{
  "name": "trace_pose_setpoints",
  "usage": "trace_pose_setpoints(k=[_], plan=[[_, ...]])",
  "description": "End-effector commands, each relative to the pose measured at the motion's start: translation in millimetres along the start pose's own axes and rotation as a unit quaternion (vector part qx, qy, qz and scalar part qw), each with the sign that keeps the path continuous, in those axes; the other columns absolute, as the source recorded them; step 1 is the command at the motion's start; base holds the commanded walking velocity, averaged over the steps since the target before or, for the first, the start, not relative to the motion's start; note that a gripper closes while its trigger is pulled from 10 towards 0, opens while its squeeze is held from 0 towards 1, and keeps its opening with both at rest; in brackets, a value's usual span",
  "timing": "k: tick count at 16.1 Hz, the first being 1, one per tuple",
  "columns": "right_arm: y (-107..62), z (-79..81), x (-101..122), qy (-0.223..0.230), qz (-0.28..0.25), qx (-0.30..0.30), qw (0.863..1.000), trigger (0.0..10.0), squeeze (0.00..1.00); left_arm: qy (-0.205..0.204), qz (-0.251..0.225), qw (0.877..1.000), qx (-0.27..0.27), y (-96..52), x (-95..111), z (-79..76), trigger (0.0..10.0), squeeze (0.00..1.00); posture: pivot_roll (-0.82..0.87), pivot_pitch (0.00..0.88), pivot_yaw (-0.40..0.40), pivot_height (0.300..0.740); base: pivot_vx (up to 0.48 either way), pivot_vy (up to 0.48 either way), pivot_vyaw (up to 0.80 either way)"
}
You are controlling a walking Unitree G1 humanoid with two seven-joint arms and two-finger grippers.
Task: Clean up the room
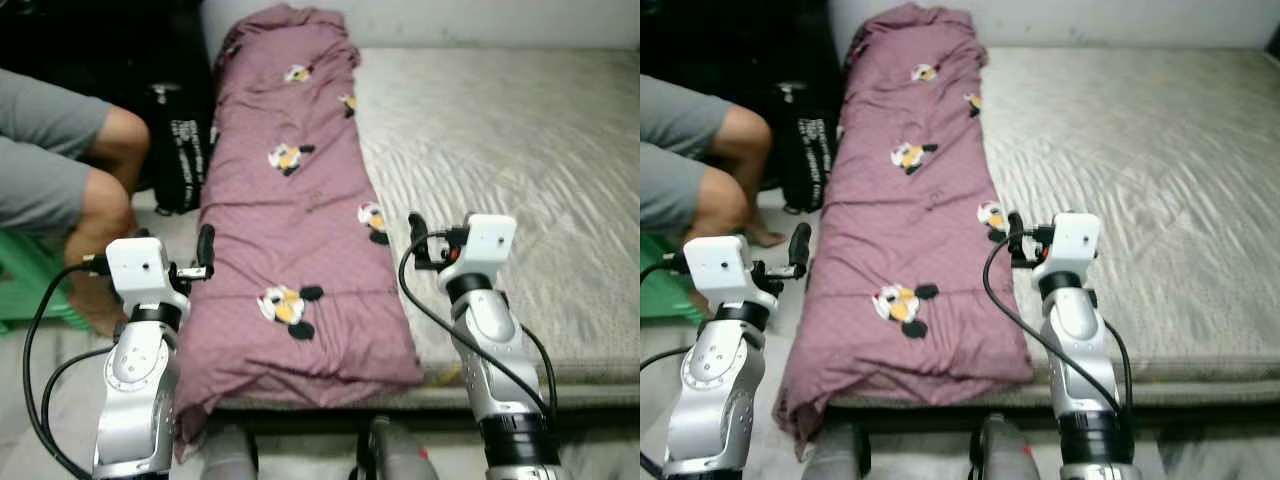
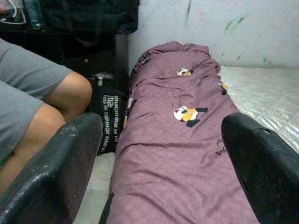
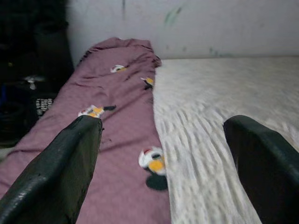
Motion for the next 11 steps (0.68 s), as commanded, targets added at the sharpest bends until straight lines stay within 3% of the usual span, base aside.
trace_pose_setpoints(k=[1,7,11], plan=[[0.9,0.5,2.3,0.000,-0.003,-0.002,1.000,10.0,0.00,0.005,0.011,1.000,0.001,0.1,-3.1,1.5,10.0,0.00,0.03,0.000,0.000,0.737,0.000,0.000,0.00],[-0.3,-2.2,0.0,-0.001,0.000,-0.004,1.000,10.0,0.00,0.030,0.033,0.999,0.015,3.5,-9.1,-1.8,10.0,0.00,0.03,0.000,-0.001,0.740,0.000,0.000,0.00],[0.3,-1.4,-1.7,0.001,0.006,-0.006,1.000,10.0,0.00,0.023,0.035,0.999,0.024,4.0,-10.7,-0.5,10.0,0.00,0.03,0.000,-0.005,0.740,0.000,0.000,0.00]])
Point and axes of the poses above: a point about 5 cm out from each wrist's last joint towards the gripper, its own y axis pointing out of the wrist towards the gripper, its own x axis along the axis of the wrist's last joint, z = x × y, the point moved 1 cm from there along y, pointing out of the wrist towards the gripper, and after that the axes turned 11 degrees about -y, right-handed, at the moved point
